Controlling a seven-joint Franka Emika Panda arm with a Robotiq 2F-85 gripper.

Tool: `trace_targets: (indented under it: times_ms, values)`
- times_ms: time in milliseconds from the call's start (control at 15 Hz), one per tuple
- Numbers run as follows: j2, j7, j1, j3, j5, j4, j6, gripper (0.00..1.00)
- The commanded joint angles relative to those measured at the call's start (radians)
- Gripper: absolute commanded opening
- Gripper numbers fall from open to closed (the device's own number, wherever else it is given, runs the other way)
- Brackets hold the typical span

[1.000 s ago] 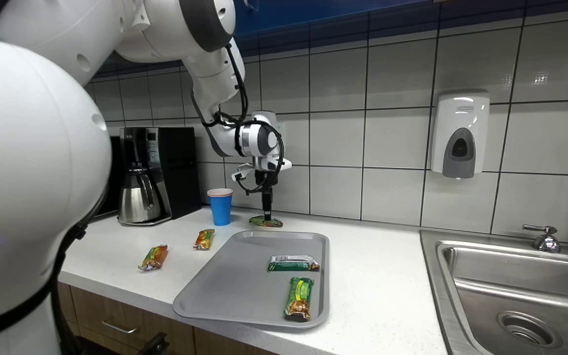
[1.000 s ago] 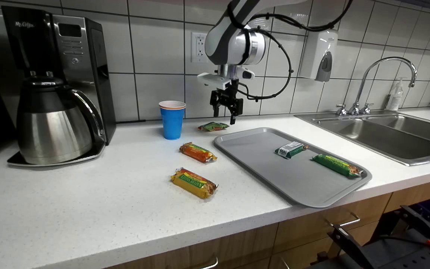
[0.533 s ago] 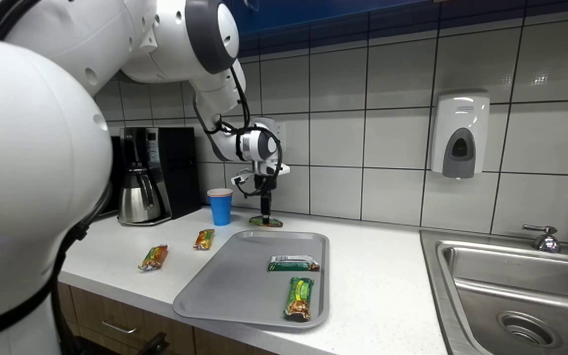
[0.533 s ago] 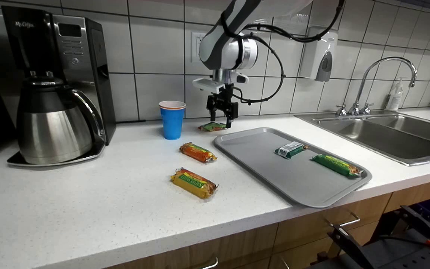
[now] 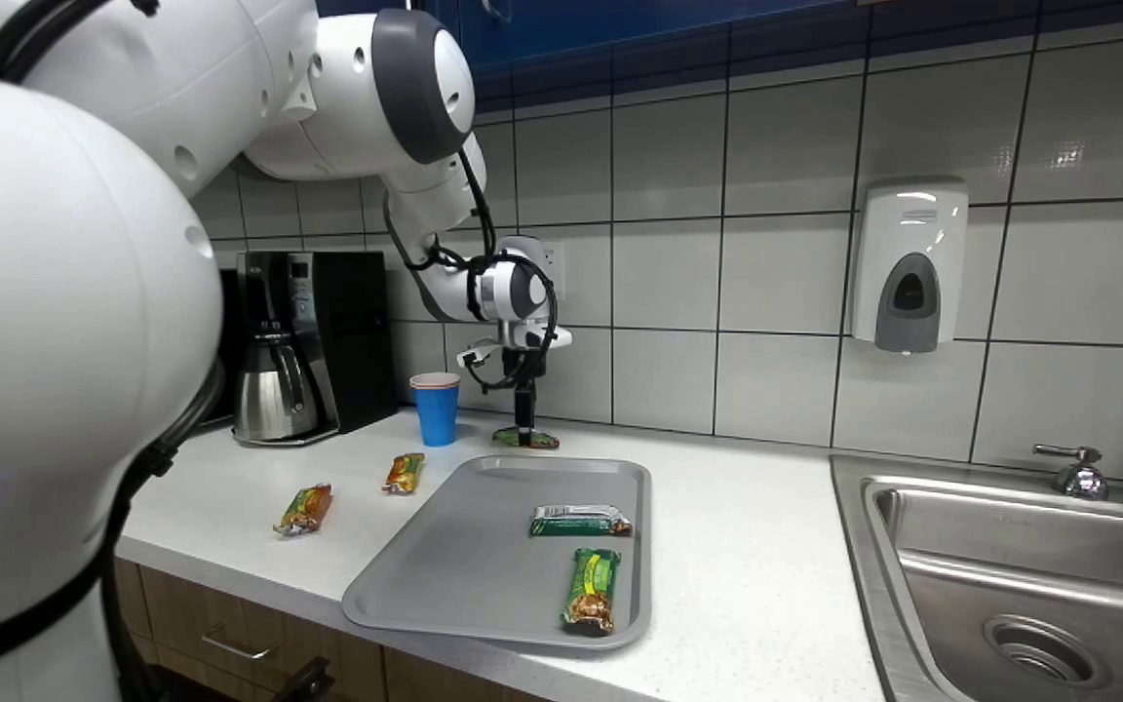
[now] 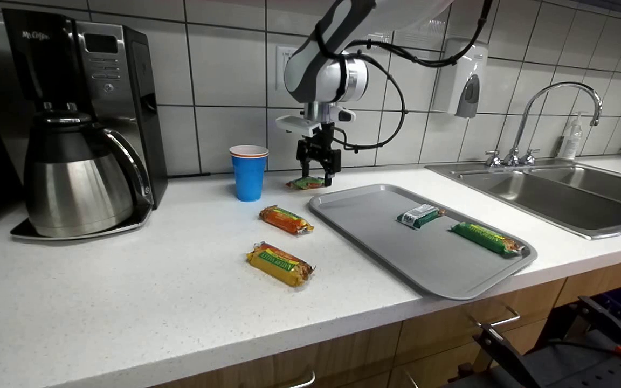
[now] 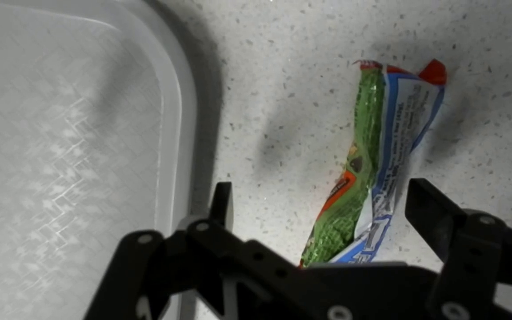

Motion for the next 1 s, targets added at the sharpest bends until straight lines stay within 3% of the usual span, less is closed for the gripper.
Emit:
trace_targets:
  times_ms: [0,933]
  values:
    - [0.002,0.007,-0.008,0.012,-0.011,0.005,-0.003,1.00]
    - [0.014,-0.001,-0.011,0.022,-0.004,0.025,-0.001,1.00]
